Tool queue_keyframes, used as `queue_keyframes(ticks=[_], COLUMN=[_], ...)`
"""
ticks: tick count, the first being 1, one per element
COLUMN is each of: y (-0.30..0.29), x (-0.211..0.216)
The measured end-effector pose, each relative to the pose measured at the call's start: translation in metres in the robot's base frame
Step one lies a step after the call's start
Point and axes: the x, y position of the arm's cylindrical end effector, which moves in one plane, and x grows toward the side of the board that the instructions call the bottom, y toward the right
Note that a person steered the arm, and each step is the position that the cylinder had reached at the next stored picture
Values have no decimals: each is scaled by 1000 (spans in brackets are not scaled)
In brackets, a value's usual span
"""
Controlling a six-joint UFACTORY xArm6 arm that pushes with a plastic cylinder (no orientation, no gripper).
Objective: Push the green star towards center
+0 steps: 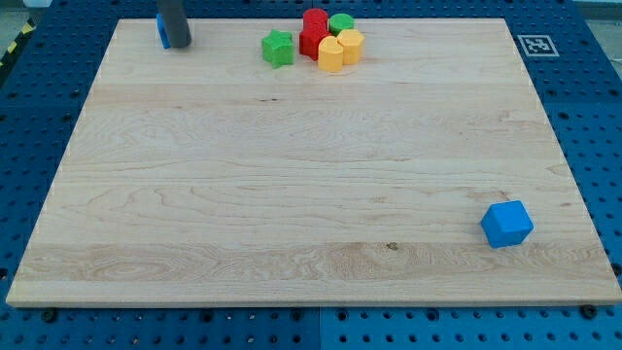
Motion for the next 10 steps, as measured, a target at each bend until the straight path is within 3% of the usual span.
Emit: queue_keyframes(ticks=[3, 8, 10], y=[-13, 184, 197], x=[0, 6, 28])
